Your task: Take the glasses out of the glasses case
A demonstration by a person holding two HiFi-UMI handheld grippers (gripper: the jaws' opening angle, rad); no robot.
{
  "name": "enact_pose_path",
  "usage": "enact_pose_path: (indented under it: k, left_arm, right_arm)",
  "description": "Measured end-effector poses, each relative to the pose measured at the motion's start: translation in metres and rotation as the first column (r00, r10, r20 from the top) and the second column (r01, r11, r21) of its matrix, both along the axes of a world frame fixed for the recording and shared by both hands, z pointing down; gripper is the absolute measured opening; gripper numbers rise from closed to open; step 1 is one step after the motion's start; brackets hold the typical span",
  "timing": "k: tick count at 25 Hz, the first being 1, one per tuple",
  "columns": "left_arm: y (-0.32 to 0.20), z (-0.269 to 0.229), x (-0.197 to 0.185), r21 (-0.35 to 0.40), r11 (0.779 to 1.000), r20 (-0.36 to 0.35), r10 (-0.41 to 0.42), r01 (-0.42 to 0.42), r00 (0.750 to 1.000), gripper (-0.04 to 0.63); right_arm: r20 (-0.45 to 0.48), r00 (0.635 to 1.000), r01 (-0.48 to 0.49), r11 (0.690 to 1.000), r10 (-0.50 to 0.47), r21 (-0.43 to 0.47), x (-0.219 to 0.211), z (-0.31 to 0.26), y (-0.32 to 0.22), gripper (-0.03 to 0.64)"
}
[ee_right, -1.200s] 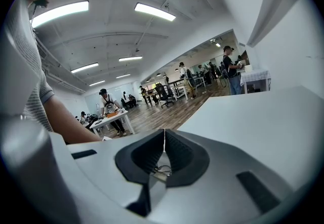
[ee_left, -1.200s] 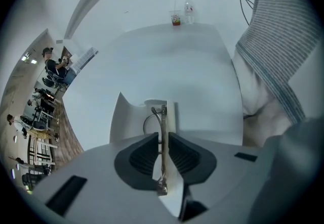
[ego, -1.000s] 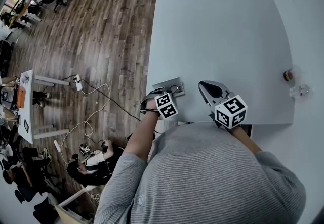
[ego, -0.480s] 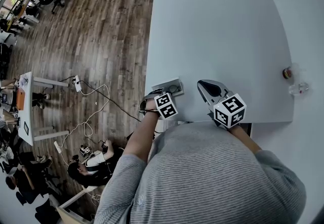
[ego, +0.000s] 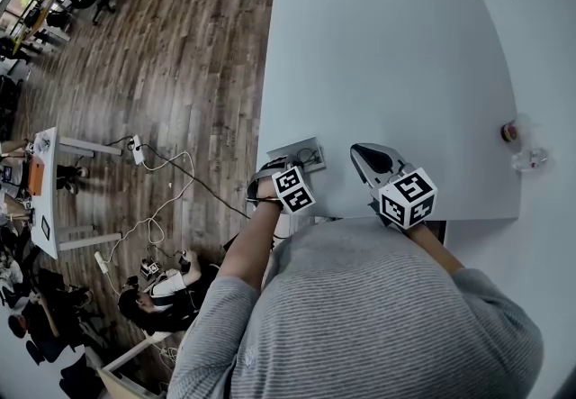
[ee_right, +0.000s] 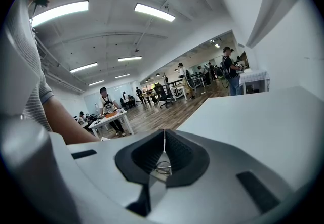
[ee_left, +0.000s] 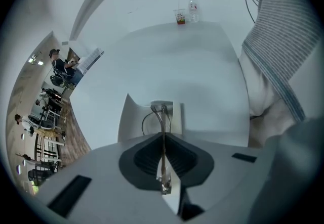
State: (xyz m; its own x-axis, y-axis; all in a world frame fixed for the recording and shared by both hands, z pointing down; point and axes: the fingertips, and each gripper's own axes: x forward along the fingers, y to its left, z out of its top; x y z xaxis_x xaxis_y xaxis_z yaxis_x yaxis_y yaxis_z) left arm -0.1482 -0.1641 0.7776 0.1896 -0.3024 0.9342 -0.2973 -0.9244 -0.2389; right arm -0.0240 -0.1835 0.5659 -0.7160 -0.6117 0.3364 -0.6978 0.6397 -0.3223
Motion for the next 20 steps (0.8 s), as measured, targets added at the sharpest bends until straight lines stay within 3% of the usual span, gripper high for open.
enact_pose_path:
  k: [13, 17, 20]
  left_arm:
    - [-0.008, -0.013, -0.002, 0.038, 0.998, -0.035, -0.057, 0.059, 0.998, 0.026]
    - [-0.009, -0.016, -0.002, 0.036, 0.992, -0.089, -0.113, 0.117, 0.990, 0.025]
    - [-0.014, -0.023, -0.002, 0.023, 0.981, -0.161, -0.186, 0.192, 0.969, 0.025]
  right_arm:
    - [0.003, 1.000, 0.012, 1.000, -0.012, 0.014, -0.003, -0.004, 0.000, 0.015]
    - [0.002, 1.000, 0.013, 1.000, -0.013, 0.020, -0.003, -0.004, 0.002, 0.015]
    - [0.003, 1.000, 0.014, 1.000, -0.014, 0.023, -0.002, -0.005, 0.001, 0.015]
